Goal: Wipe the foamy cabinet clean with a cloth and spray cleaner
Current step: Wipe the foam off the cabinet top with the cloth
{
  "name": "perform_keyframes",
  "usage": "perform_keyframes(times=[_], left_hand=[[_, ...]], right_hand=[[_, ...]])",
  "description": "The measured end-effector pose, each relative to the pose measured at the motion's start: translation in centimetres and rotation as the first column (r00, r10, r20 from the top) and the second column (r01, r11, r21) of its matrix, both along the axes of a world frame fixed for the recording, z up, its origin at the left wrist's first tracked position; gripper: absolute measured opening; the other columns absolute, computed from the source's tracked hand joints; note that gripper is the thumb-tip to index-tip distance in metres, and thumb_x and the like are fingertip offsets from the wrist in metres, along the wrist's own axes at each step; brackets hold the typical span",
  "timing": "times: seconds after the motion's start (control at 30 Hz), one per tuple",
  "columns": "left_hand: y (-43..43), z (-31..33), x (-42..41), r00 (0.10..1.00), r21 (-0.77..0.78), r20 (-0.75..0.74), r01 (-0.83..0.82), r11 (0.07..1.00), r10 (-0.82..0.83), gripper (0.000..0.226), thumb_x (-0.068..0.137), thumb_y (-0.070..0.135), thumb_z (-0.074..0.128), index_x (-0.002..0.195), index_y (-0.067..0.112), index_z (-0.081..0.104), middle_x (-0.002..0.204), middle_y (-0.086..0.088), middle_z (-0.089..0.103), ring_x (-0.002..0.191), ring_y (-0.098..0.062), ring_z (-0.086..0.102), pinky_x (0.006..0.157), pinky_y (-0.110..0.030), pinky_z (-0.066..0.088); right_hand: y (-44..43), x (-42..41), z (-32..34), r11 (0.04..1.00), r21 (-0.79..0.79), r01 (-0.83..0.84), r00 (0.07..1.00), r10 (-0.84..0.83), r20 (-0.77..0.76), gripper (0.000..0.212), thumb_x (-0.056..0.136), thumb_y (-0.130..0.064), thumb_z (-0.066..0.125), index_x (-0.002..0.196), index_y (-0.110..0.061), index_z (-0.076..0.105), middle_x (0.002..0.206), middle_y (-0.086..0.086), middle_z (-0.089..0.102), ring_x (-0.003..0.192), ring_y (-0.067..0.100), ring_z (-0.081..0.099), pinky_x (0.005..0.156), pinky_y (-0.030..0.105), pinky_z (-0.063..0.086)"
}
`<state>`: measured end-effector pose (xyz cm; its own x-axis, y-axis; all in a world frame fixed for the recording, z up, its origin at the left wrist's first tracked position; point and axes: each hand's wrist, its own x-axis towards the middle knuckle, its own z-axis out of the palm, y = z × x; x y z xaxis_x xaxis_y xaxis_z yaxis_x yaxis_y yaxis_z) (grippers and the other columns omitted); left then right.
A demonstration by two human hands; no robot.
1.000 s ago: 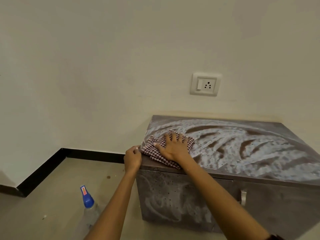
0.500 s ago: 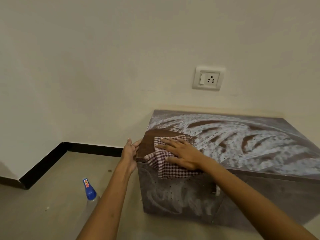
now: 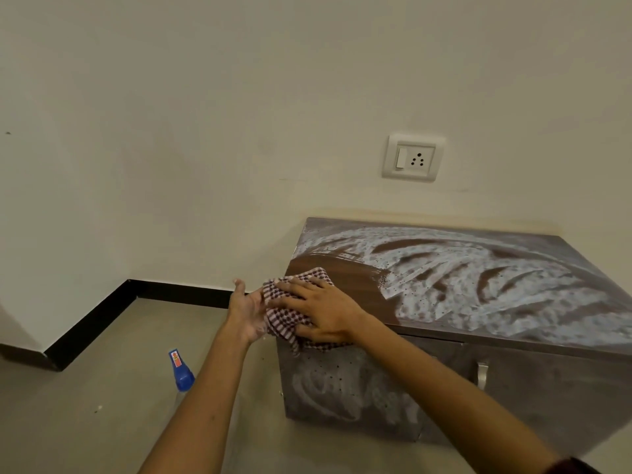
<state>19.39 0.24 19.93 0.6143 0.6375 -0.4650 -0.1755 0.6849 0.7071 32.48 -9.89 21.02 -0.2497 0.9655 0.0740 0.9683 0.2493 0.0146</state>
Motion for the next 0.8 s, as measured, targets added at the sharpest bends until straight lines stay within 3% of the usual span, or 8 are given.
perform_keyframes(times=[0.13,0.23,0.4,0.5,0.57,0.63,0.73,0.8], left_hand=[[-0.3,1.2,0.2,0.998,0.078,-0.040,0.060,0.995,-0.057,0.076,0.092,0.058,0.008,0.124,0.003,0.049,0.093,-0.018,0.067,0.076,-0.024,0.065,0.064,-0.032,0.052],[-0.7,1.6,0.9,0.986,0.155,-0.165,-0.010,0.988,0.035,0.053,0.097,0.043,0.026,0.121,0.005,0.054,0.089,-0.016,0.064,0.081,-0.026,0.061,0.071,-0.036,0.049],[-1.2,1.6,2.0,0.940,0.405,-0.266,-0.091,0.910,0.212,0.030,0.091,0.019,0.047,0.108,0.001,0.064,0.109,-0.019,0.065,0.089,-0.028,0.061,0.075,-0.034,0.051],[-3.5,1.2,3.5,0.855,0.774,-0.321,-0.011,0.633,0.407,0.030,0.095,0.013,0.039,0.112,0.005,0.064,0.118,-0.014,0.063,0.107,-0.027,0.058,0.094,-0.034,0.046],[-4.8,0.9,4.0,0.803,0.921,-0.269,0.052,0.387,0.532,0.030,0.096,0.014,0.040,0.114,0.005,0.062,0.118,-0.013,0.064,0.108,-0.026,0.059,0.092,-0.026,0.042],[-5.3,0.4,4.8,0.819,0.967,-0.249,0.181,0.179,0.517,0.028,0.094,0.016,0.044,0.114,0.007,0.062,0.116,-0.011,0.064,0.105,-0.024,0.060,0.086,-0.022,0.040],[-5.9,-0.2,6.4,0.840,0.911,-0.345,0.407,-0.065,0.418,0.027,0.092,0.021,0.045,0.112,0.011,0.061,0.110,-0.007,0.064,0.099,-0.020,0.060,0.082,-0.025,0.045],[-6.0,-0.5,6.8,0.822,0.876,-0.358,0.460,-0.146,0.443,0.026,0.092,0.022,0.043,0.106,0.010,0.062,0.101,-0.007,0.064,0.089,-0.022,0.061,0.076,-0.031,0.048]], right_hand=[[0.5,-0.5,-0.1,0.986,-0.004,0.168,0.984,-0.168,-0.058,0.084,0.070,-0.064,0.005,0.145,-0.028,0.024,0.156,0.003,0.016,0.143,0.022,0.013,0.116,0.046,0.009],[1.8,-2.7,-0.4,0.938,-0.008,0.346,0.931,-0.344,-0.124,0.093,0.064,-0.068,0.000,0.146,-0.031,0.021,0.156,0.004,0.014,0.144,0.026,0.009,0.115,0.049,0.005],[-1.9,0.9,-0.3,0.991,-0.014,0.130,0.990,-0.130,-0.053,0.075,0.079,-0.067,0.012,0.145,-0.032,0.022,0.156,0.001,0.015,0.143,0.020,0.013,0.115,0.043,0.002],[-7.0,6.0,-0.1,0.971,-0.015,0.238,0.967,-0.238,-0.089,0.081,0.076,-0.077,0.002,0.144,-0.038,0.020,0.156,-0.004,0.016,0.142,0.015,0.015,0.115,0.037,0.003],[-9.5,8.6,0.0,0.927,-0.037,0.373,0.918,-0.374,-0.135,0.098,0.066,-0.084,-0.013,0.144,-0.038,0.022,0.156,-0.006,0.016,0.142,0.014,0.016,0.115,0.036,0.005],[-9.5,9.6,0.1,0.851,-0.064,0.522,0.839,-0.525,-0.143,0.102,0.063,-0.087,-0.012,0.145,-0.036,0.022,0.156,-0.006,0.016,0.142,0.015,0.016,0.115,0.039,0.007],[-5.9,8.9,0.1,0.721,-0.077,0.689,0.714,-0.693,-0.094,0.068,0.088,-0.067,0.013,0.146,-0.032,0.019,0.157,0.001,0.014,0.143,0.021,0.013,0.116,0.046,0.007],[-4.2,7.8,0.2,0.745,-0.079,0.662,0.739,-0.667,-0.096,0.058,0.095,-0.057,0.020,0.147,-0.031,0.018,0.157,0.003,0.011,0.144,0.023,0.010,0.115,0.048,0.004]])
